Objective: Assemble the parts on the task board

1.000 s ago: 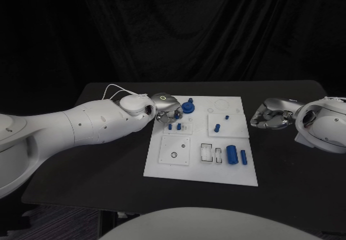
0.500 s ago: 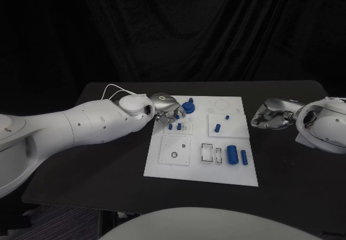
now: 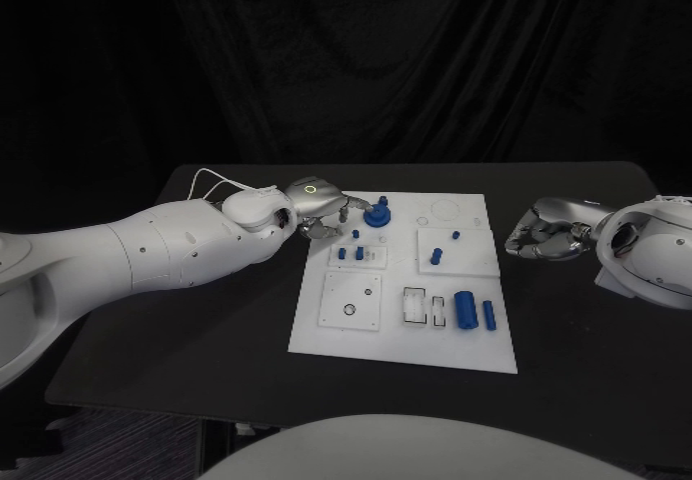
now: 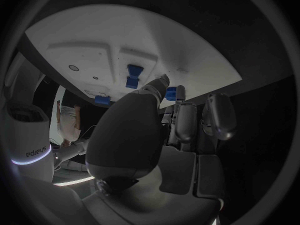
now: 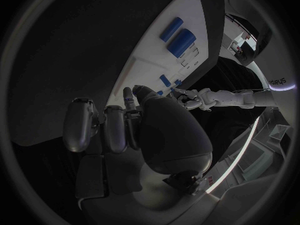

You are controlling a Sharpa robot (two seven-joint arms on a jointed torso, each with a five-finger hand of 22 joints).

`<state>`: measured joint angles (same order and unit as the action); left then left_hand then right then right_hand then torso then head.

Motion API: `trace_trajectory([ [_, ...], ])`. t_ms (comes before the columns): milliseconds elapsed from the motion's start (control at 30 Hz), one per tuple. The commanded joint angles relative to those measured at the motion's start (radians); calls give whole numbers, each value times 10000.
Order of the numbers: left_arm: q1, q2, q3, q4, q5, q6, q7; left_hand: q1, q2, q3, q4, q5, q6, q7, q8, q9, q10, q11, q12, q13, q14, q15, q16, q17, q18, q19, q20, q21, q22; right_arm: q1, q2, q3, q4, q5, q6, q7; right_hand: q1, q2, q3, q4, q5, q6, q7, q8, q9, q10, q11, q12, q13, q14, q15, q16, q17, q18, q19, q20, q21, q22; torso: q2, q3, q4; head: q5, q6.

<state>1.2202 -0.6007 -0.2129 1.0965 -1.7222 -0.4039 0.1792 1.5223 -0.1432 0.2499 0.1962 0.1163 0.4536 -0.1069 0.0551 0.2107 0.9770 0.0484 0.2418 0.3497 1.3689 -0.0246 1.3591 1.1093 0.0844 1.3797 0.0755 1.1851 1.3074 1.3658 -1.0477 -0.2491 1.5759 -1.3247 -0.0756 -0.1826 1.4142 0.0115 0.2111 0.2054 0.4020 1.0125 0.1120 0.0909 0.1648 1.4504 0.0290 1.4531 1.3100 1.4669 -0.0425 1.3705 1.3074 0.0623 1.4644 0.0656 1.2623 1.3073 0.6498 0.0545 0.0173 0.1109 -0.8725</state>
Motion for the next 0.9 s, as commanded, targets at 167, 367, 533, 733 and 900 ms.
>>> trace_trajectory([
  [167,-20,-109,7,60,-63,-459,-148,314,-293,-996,995,-663,-230,-68,-50,-323,-54,-15,31,176,-132,15,-107,-146,3,-94,74,-225,1508,-28,26,5,-14,-18,113,-128,-153,-87,-10,15,-264,96,-10,9,20,-96,-11,-71,789,430,-18,-70,-19,78,-37,-30,-76,1564,-6,-10,16,49,-1],
  [367,-20,-283,6,128,-96,-637,-162,43,-283,-1199,994,-674,309,8,58,-192,-4,-104,255,407,-191,-52,-138,-199,14,-153,48,-305,1493,-29,29,5,-5,-18,-1,-49,-277,-97,-75,93,-679,117,-21,14,28,-109,-17,-91,757,427,-21,-89,-38,82,-36,-33,-116,1559,2,-15,43,-31,-1],
  [533,-20,-709,6,418,-98,-1630,-30,-249,-65,-1278,969,-672,1170,188,240,0,-358,-88,471,702,-164,-49,-96,-135,6,-143,29,-288,1503,-21,-61,7,94,-18,-416,75,-455,-151,-237,240,-1434,166,-46,31,39,-185,-34,-174,636,428,-34,-99,-47,83,-27,-40,-145,1560,5,-7,36,-83,-1],
  [733,-20,-1523,5,1166,900,-3699,720,-508,-143,-1031,959,-594,1076,213,143,-218,-2280,83,1117,1374,-1162,113,-919,-1471,240,-953,150,-1741,1139,158,-148,12,309,-18,-1098,249,202,-506,-153,-35,-1476,140,3,7,43,-3221,7,-3853,-3283,283,-3,-393,-365,186,-211,-33,-728,1394,1,-6,-32,-68,-1],
  [900,-21,-2196,3,1846,3211,-4121,2081,-581,-6,-948,931,-434,588,271,40,-619,-4665,408,2164,1404,-5019,688,-5426,-5528,882,-4110,673,-7449,-524,485,27,14,408,-511,-1226,231,703,-918,179,-219,-875,73,157,-41,31,-5371,180,-6754,-5752,75,135,-735,-738,298,-463,71,-1427,1191,-1,-16,-42,-25,-1],
])
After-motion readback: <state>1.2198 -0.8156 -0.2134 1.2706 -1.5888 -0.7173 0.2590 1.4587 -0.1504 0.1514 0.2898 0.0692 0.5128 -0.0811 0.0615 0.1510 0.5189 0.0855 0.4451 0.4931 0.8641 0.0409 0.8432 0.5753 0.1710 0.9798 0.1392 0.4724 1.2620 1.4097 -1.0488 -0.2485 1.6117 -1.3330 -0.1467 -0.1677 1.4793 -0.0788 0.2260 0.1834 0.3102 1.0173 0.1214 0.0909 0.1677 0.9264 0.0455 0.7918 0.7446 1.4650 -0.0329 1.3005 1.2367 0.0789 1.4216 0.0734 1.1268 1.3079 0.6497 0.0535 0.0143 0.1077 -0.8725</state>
